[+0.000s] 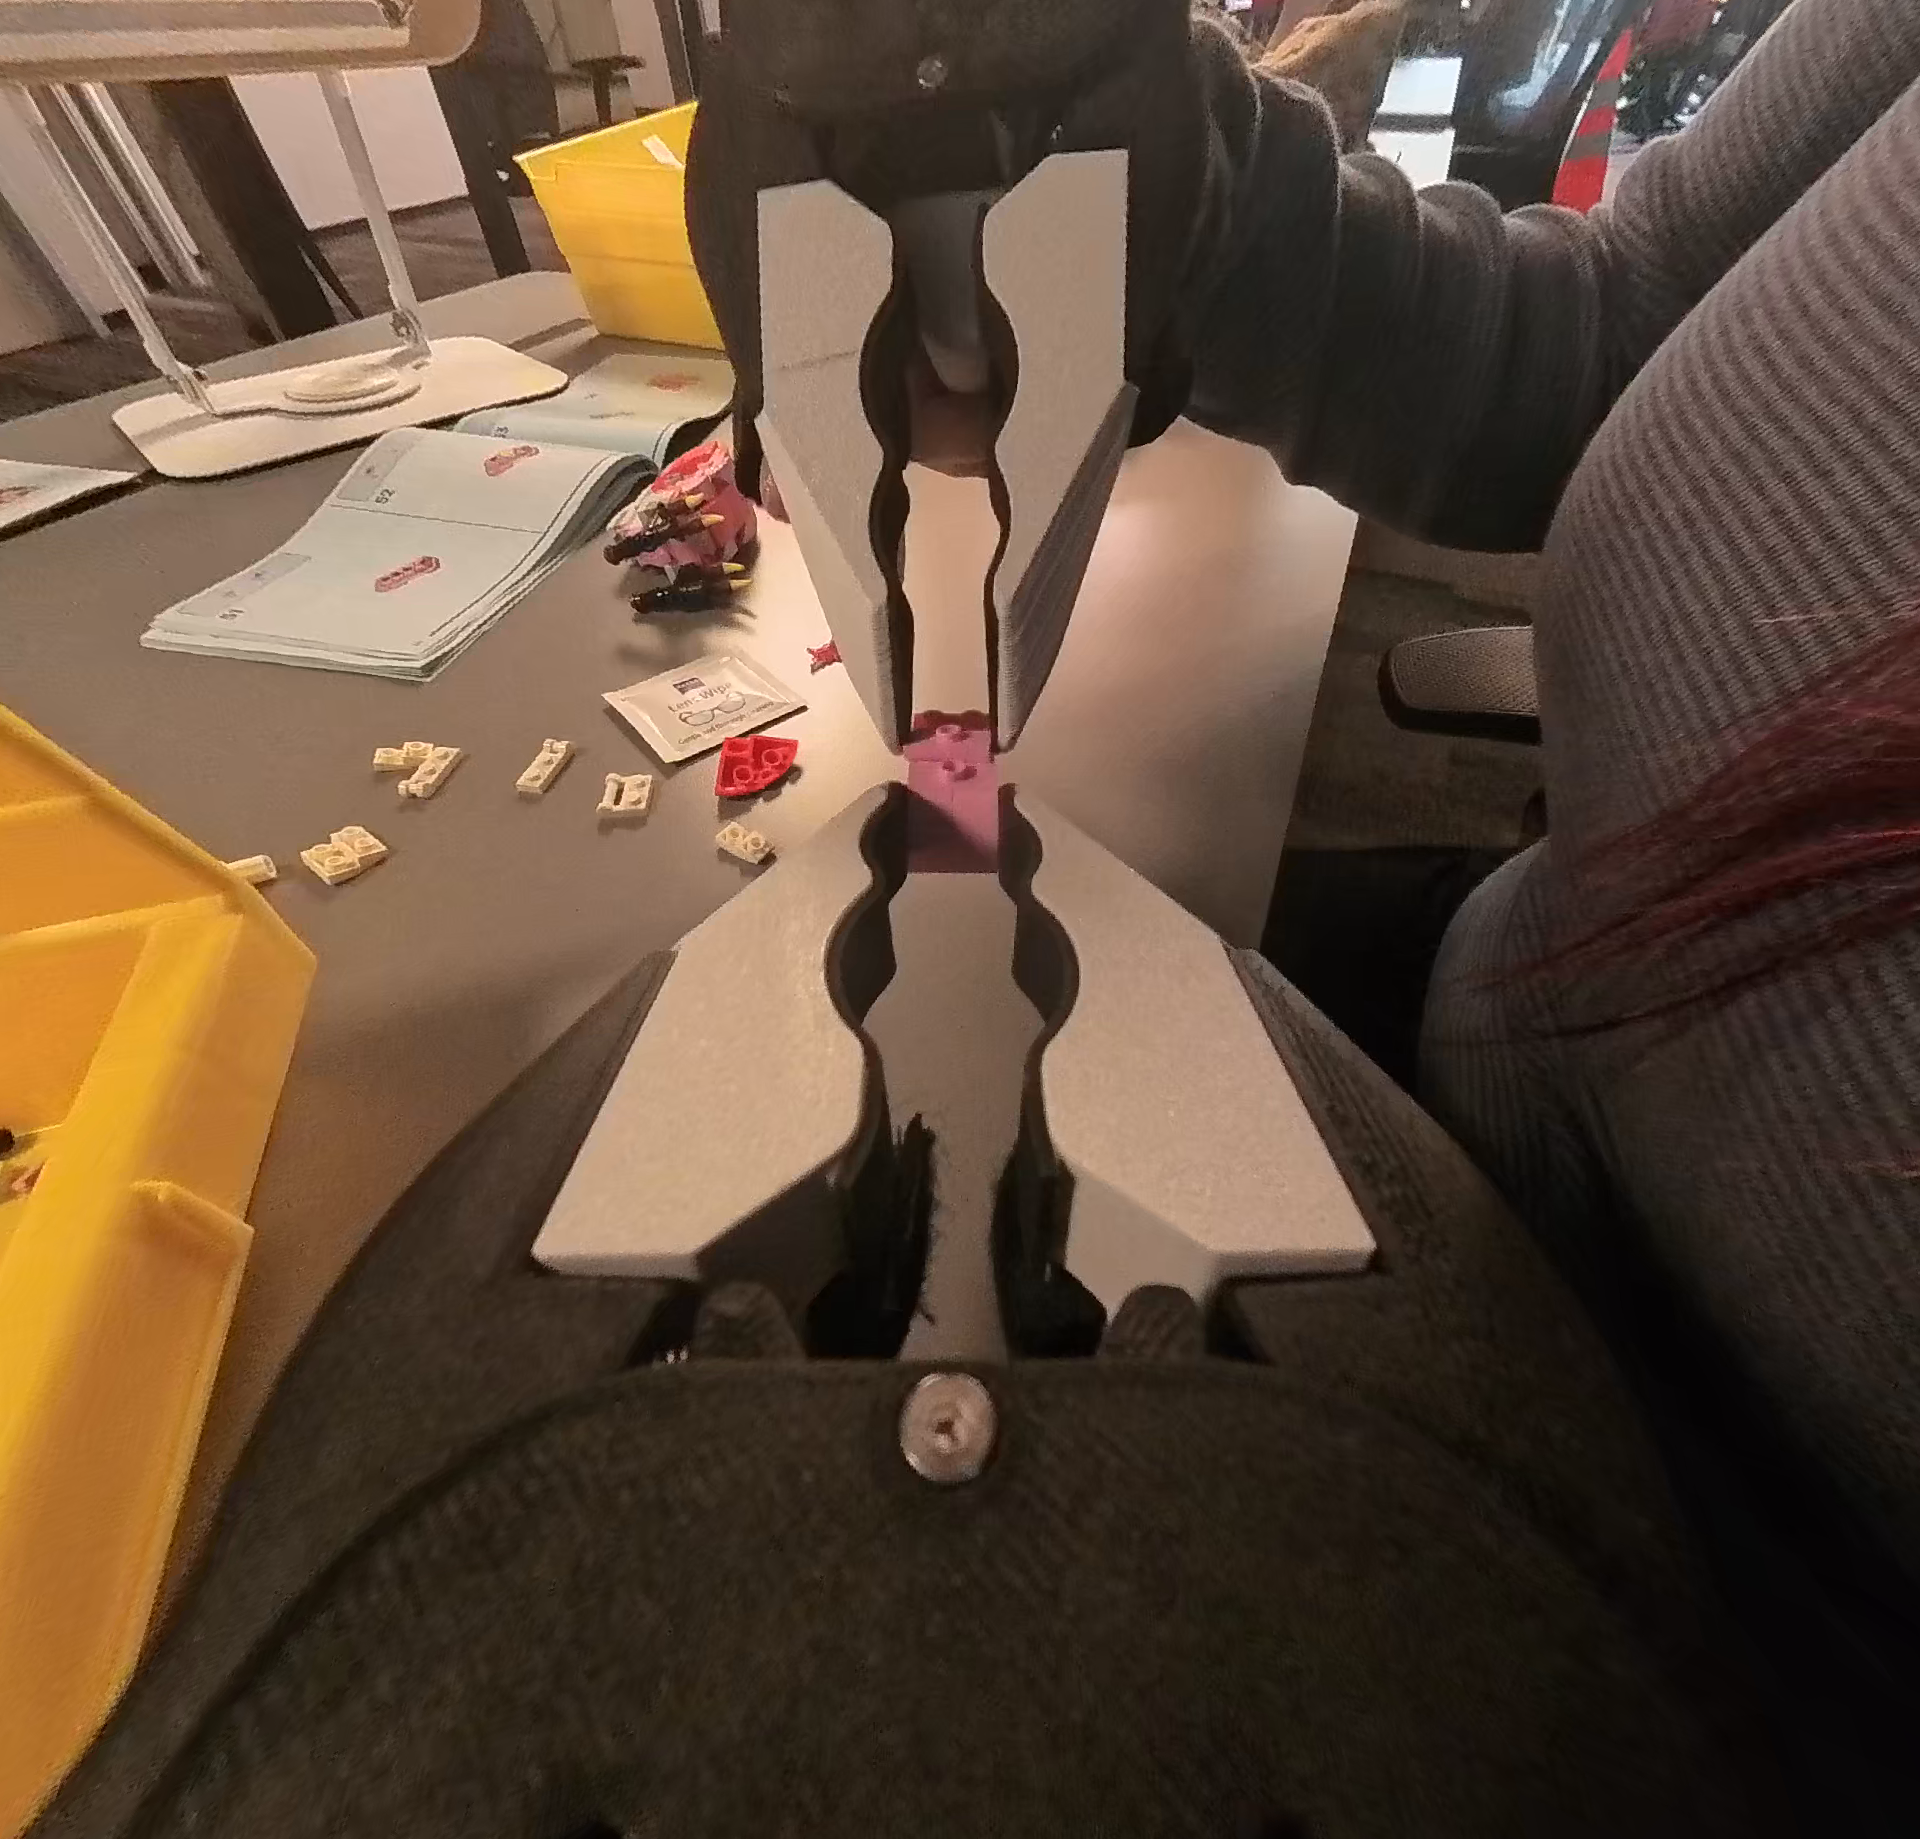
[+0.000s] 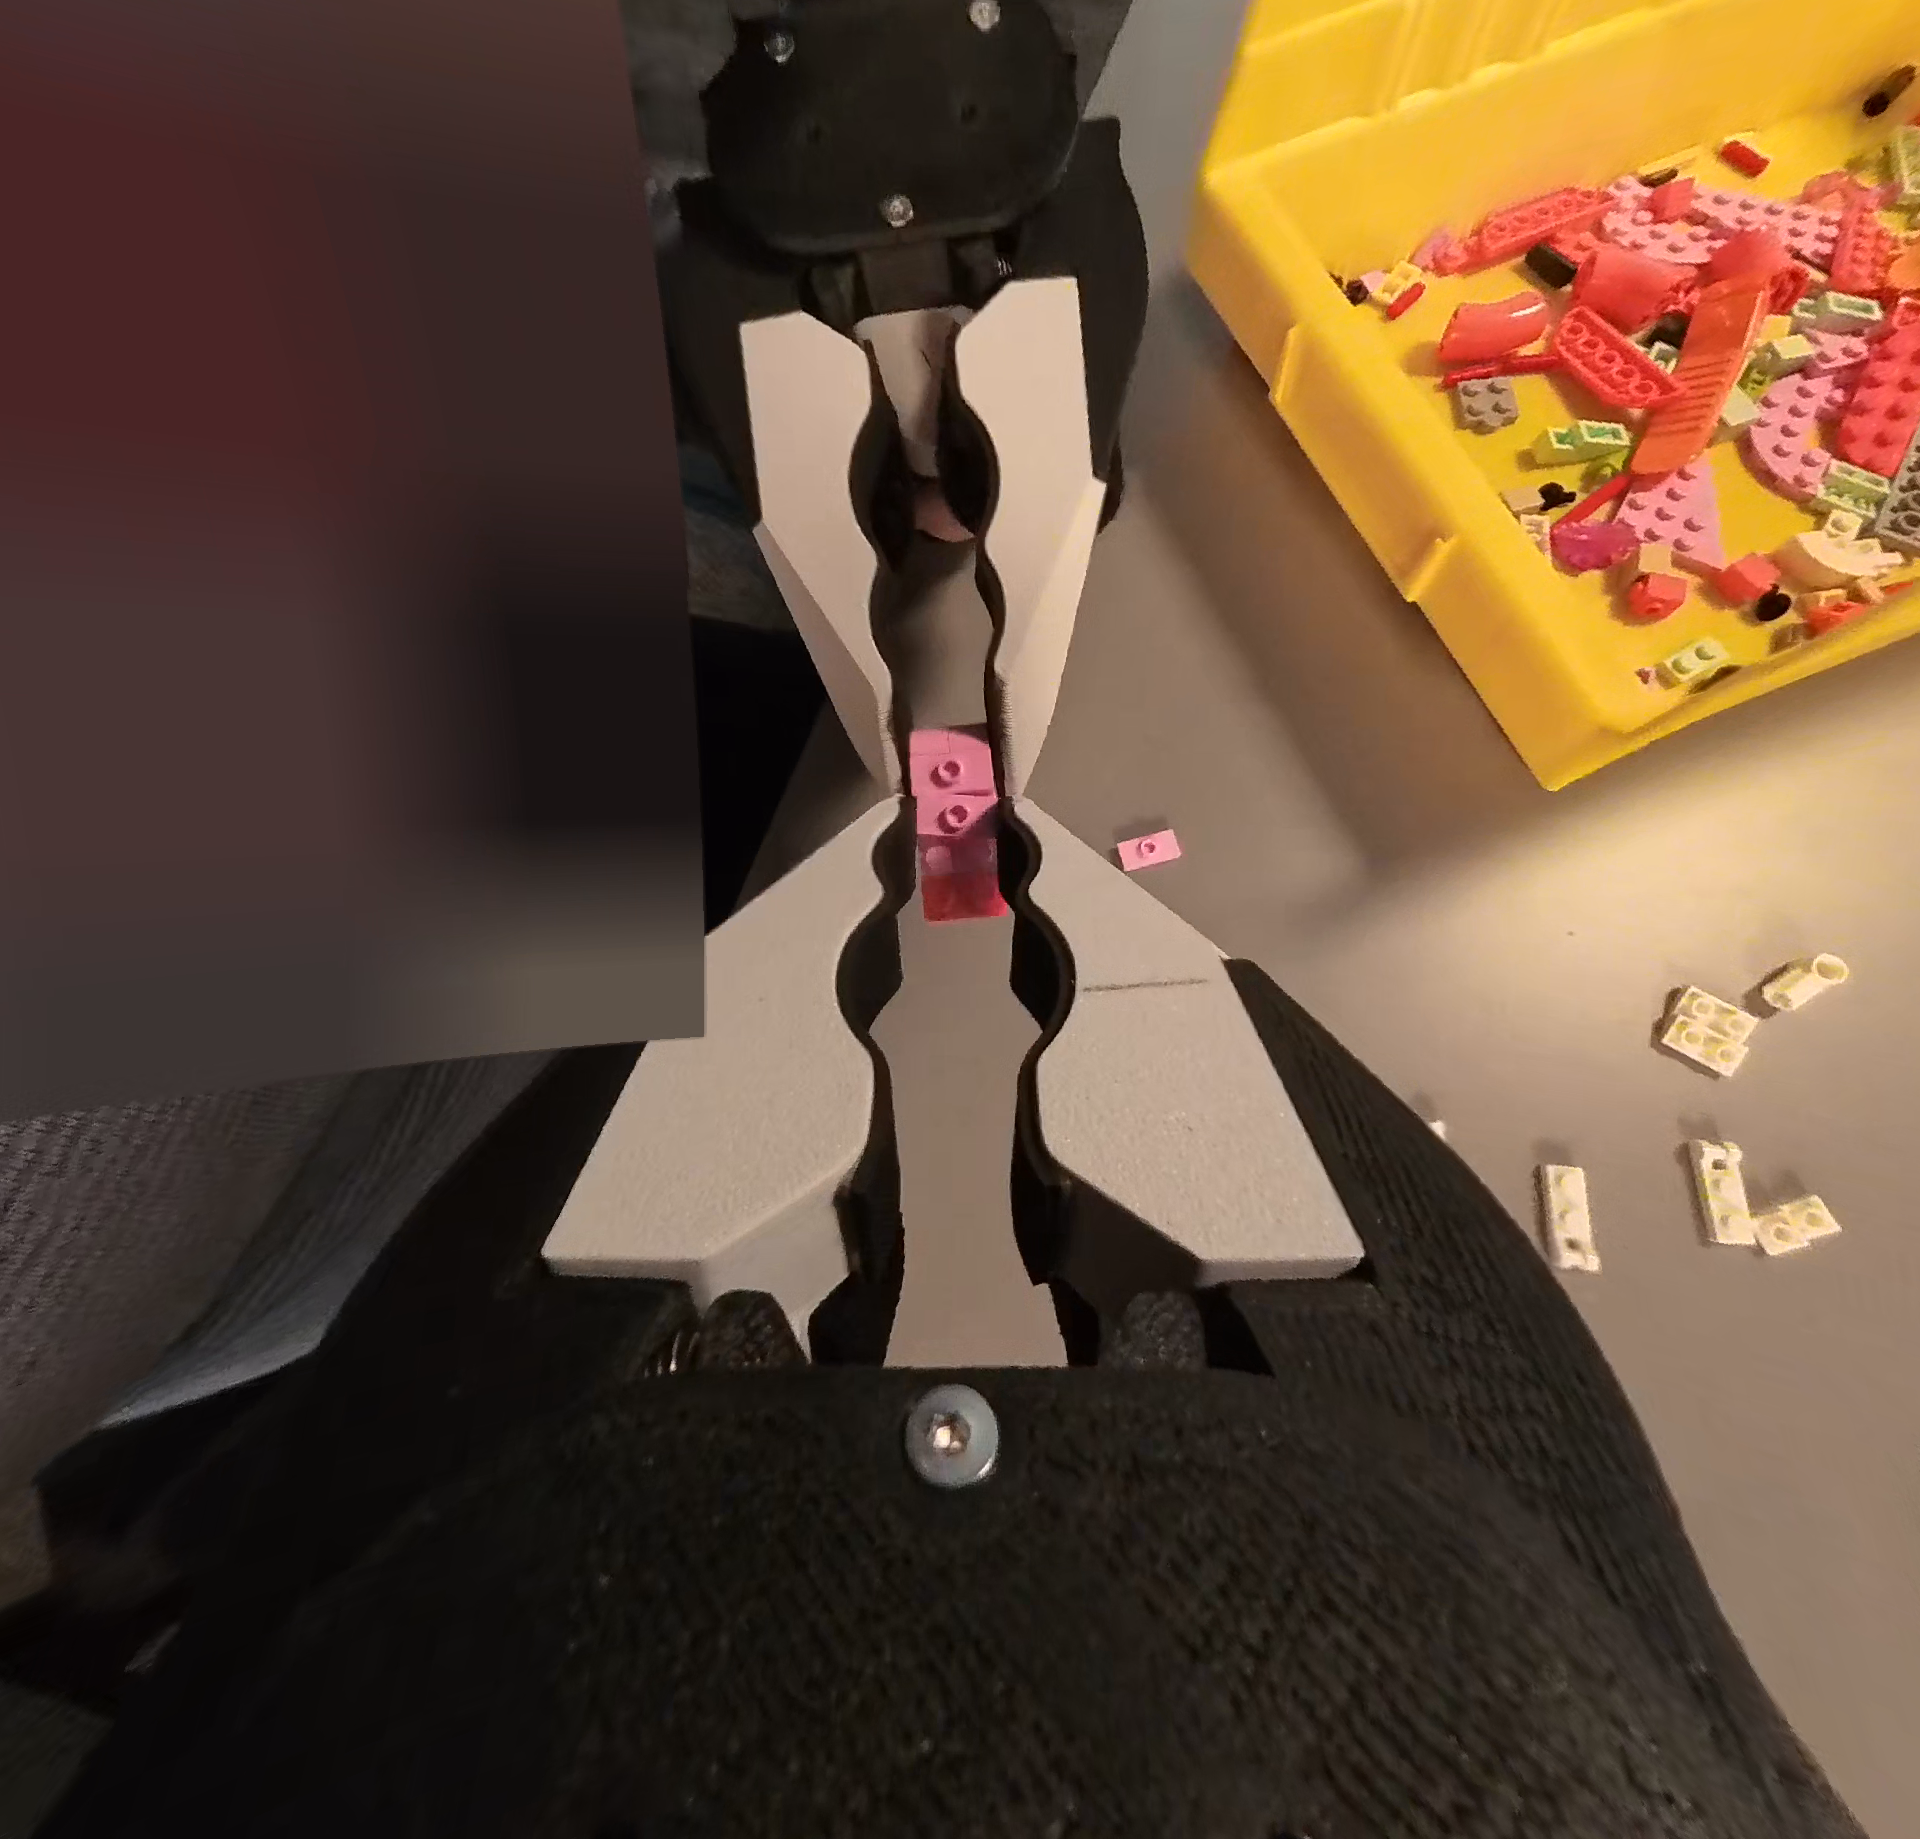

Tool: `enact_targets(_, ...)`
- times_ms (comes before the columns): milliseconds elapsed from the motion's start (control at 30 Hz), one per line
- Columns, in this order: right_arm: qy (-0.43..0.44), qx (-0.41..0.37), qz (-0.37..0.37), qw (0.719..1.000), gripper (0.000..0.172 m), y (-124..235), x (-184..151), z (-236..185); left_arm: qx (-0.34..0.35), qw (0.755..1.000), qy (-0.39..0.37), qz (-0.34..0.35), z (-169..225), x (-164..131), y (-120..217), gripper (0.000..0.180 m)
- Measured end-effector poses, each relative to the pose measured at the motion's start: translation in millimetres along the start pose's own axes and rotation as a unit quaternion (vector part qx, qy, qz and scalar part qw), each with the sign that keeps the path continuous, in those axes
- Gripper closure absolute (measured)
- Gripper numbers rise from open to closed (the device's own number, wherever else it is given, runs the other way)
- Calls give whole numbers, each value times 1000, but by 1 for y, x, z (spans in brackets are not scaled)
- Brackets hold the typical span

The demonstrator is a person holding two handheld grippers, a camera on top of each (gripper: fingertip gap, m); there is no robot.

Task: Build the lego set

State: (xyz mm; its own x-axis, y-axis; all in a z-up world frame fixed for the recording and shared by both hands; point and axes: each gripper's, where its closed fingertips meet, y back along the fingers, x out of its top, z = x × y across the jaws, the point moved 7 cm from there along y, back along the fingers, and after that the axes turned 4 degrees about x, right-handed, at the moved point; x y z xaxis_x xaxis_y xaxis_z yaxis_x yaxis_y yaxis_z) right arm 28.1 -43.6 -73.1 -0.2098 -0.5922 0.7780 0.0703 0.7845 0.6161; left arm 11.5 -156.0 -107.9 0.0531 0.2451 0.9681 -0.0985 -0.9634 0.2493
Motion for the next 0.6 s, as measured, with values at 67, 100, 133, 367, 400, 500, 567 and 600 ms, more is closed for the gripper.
enact_targets(67,11,-7,-11,1000,157,-1,1,-1,1,1000,-2,-1,0,-1,0,164)
enact_targets(100,18,-8,-15,1000,157,-1,1,-2,1,1000,-4,-1,1,-1,0,164)
enact_targets(133,25,-10,-20,999,157,-1,2,-3,1,1000,-5,0,1,0,0,164)
enact_targets(367,79,-3,-59,995,157,0,6,-12,-19,999,-24,9,7,1,-1,164)
enact_targets(400,79,-5,-64,995,157,0,7,-12,-18,999,-26,10,7,1,-1,164)
enact_targets(500,76,-12,-71,995,156,1,10,-12,-14,999,-24,17,6,2,-1,164)
enact_targets(567,77,-16,-73,994,153,1,11,-12,-11,999,-21,24,5,3,-1,164)
enact_targets(600,79,-18,-72,994,152,1,11,-12,-10,999,-20,25,5,3,-1,164)
